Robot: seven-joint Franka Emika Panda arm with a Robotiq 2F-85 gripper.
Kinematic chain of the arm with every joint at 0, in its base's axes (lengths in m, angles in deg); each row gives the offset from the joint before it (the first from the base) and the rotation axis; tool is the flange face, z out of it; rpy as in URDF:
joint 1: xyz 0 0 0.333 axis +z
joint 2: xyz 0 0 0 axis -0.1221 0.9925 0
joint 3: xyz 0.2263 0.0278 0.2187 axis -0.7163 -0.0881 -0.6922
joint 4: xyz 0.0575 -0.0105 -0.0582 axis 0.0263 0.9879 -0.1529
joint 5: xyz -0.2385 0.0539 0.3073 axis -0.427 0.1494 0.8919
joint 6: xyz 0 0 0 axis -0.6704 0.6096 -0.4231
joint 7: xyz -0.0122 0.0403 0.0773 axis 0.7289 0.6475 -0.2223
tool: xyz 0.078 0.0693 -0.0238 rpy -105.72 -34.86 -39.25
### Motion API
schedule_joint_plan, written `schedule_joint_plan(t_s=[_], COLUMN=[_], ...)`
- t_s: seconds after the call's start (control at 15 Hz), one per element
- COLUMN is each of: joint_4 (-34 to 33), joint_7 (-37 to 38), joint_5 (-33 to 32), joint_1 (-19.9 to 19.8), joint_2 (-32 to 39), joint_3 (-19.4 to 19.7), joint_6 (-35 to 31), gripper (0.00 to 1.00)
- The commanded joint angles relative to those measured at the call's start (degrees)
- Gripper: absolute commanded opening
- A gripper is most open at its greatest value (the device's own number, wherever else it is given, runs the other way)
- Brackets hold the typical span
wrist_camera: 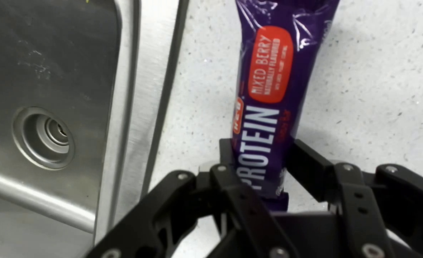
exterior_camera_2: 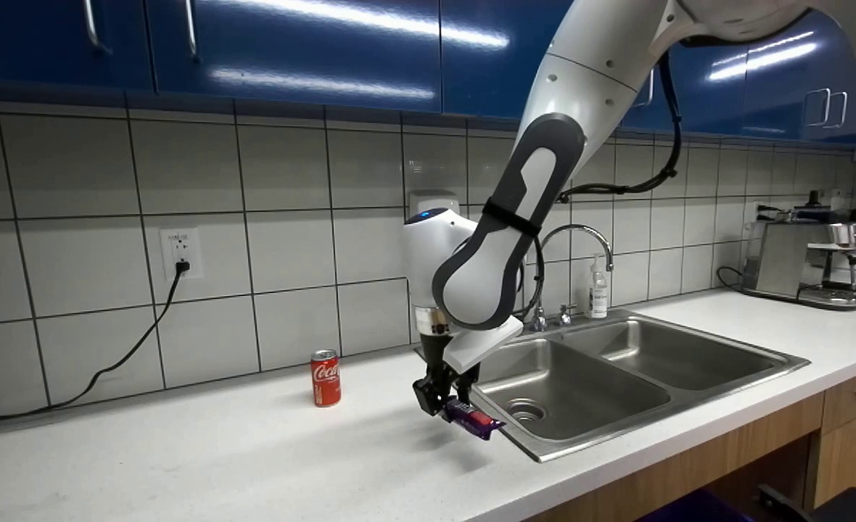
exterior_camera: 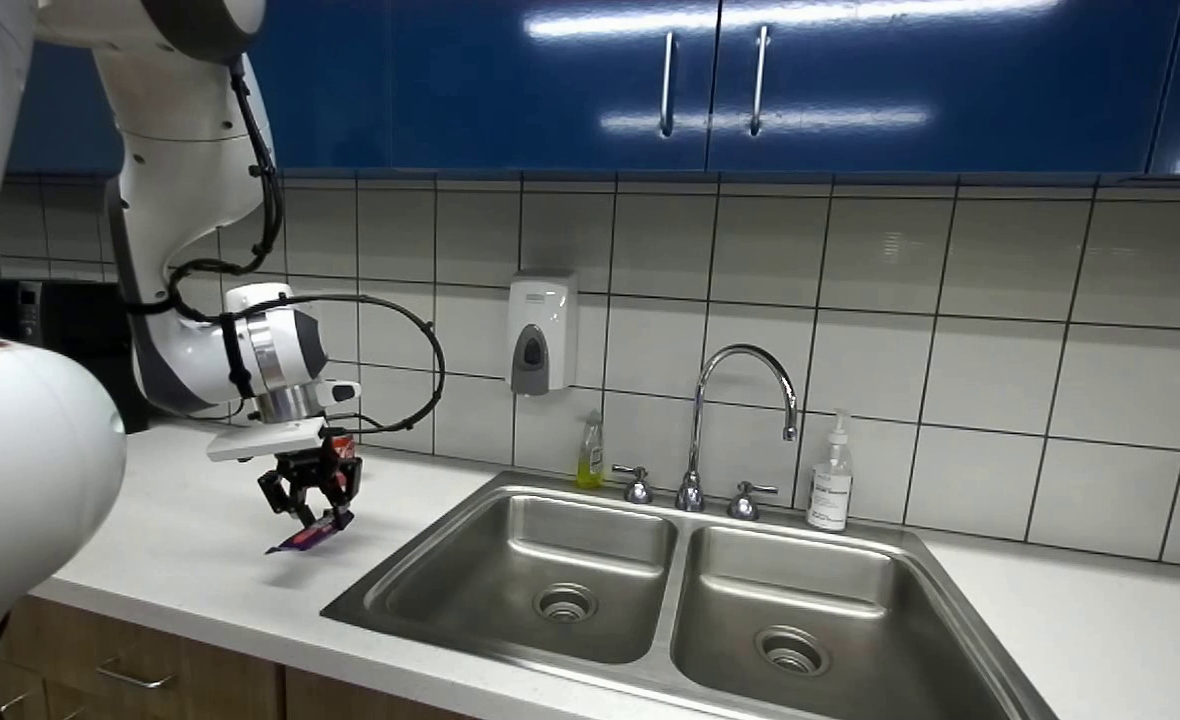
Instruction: Remove the candy bar from the sink
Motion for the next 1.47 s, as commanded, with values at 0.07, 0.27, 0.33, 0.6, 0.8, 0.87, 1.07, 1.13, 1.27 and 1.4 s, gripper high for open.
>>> schedule_joint_plan(t_s=[0.07, 0.27, 0.33, 0.6, 0.8, 0.87, 1.07, 1.13, 1.27, 1.4], joint_4=[-0.9, -1.9, -2.2, -3.5, -3.8, -3.6, -3.1, -2.9, -2.1, -1.4], joint_7=[-4.2, -5.4, -5.9, -6.9, -7.4, -7.6, -7.9, -7.8, -7.6, -7.3], joint_5=[0.9, 1.3, 1.6, 2.2, 2.5, 2.7, 3.4, 3.4, 3.8, 3.9], joint_1=[-0.1, 0.3, 0.4, 0.8, 0.6, 0.4, 0.2, 0.2, 0.0, -0.2], joint_2=[2.2, 4.3, 4.9, 6.7, 6.7, 6.4, 5.4, 5.0, 4.0, 3.0], joint_3=[-1.5, -1.7, -1.8, -1.4, -0.9, -0.8, -0.4, -0.1, 0.2, 0.8], joint_6=[-2.3, -3.5, -3.9, -3.9, -4.0, -4.0, -3.8, -3.5, -3.0, -2.9], gripper=[0.19, 0.19, 0.19, 0.69, 0.92, 0.98, 1.0, 1.0, 1.0, 1.0])
